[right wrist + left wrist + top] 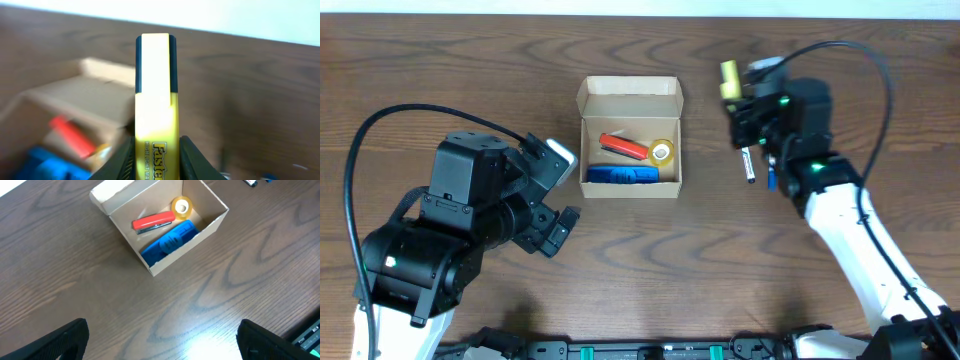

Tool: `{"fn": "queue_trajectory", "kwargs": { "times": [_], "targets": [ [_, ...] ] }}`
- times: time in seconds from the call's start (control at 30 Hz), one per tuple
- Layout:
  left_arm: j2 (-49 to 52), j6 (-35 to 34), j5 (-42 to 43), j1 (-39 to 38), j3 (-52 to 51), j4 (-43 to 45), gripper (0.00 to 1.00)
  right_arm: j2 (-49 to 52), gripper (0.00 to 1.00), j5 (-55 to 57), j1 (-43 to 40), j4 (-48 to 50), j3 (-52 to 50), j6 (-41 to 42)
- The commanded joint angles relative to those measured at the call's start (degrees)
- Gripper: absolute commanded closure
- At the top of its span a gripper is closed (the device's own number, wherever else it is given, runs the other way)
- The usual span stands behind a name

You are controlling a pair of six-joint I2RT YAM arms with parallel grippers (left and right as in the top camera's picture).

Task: Pack container
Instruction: 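Carry the yellow highlighter into the box and release it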

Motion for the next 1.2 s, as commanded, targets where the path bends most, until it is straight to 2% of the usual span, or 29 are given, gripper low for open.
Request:
{"fn": "queue_trajectory", "kwargs": {
  "times": [0.0, 0.1, 0.3, 0.7, 0.9, 1.17],
  "targets": [
    [0.04, 0.81, -0.17, 0.15, 1.09, -0.13, 0.05, -0.22, 0.96, -3.56, 5.27, -0.44, 0.79, -2.97],
    [0.04, 0.81, -0.2, 0.15, 1.09, -0.13, 0.05, -0.07, 0.99, -3.56, 9.49, -0.94, 0.79, -6.12],
    [0.04, 0.81, -0.2, 0.15, 1.09, -0.13, 0.05, 1.88, 0.99, -3.63, 15.43, -1.84, 1.27, -11.34],
    [0.04, 0.81, -0.2, 0.15, 1.09, -0.13, 0.05, 15.45, 0.99, -7.43, 16.24, -21.09, 17.77, -28.74],
    [0.04, 0.81, -0.17, 0.15, 1.09, -0.13, 0.05, 18.36, 0.99, -11.17, 16.76, -21.77, 18.6, -36.3],
    [0.04, 0.81, -0.17, 0.15, 1.09, -0.11, 0.05, 21.88, 0.99, -12.48, 16.76, -21.46, 18.6, -41.51]
  ]
}}
